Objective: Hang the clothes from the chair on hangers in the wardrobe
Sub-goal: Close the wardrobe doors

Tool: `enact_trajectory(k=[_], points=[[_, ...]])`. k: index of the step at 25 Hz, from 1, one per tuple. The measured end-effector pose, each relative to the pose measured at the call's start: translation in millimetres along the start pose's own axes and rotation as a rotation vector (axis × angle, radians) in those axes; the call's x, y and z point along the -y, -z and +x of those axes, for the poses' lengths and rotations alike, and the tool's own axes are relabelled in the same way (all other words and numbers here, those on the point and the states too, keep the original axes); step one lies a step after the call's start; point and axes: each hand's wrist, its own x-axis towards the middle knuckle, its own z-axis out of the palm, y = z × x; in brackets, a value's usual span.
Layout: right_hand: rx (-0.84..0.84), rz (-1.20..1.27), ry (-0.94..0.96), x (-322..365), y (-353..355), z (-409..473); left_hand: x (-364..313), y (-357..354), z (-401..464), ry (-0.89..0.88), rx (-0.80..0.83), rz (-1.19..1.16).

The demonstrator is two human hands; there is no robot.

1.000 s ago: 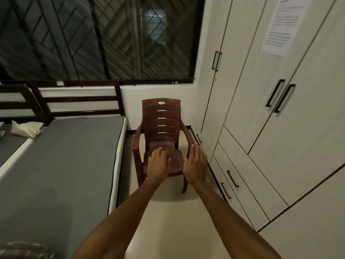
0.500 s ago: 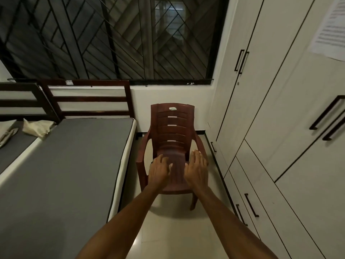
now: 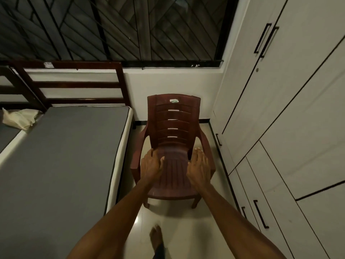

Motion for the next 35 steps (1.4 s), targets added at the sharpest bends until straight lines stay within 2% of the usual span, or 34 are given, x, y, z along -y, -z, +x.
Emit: enact_trajectory(k=[10, 14, 17, 19, 22, 26, 29, 32, 35], points=[[0.177, 0.022, -0.107, -19, -94, 102, 68, -41, 123, 0.216, 0.18, -0.21], [0.253, 0.03, -0.191, -40, -130, 133, 98, -70, 163, 0.317, 0.257, -0.137], [0.303, 0.005, -0.267, -68, -158, 155, 133, -96, 175, 0.456, 0.323, 0.028], [0.327, -0.031, -0.347, -93, -175, 160, 161, -117, 174, 0.602, 0.386, 0.086], [0.37, -0.04, -0.455, -126, -193, 162, 198, -149, 168, 0.779, 0.452, 0.054], [0.363, 0.043, -0.641, -149, -202, 160, 242, -182, 168, 0.839, 0.468, -0.008], [0.428, 0.168, -0.845, -159, -205, 164, 266, -193, 170, 0.936, 0.454, -0.063], [0.489, 0.291, -0.912, -171, -206, 181, 263, -188, 176, 0.956, 0.481, -0.111], [0.49, 0.297, -0.992, -181, -217, 188, 259, -185, 178, 0.939, 0.5, -0.123]])
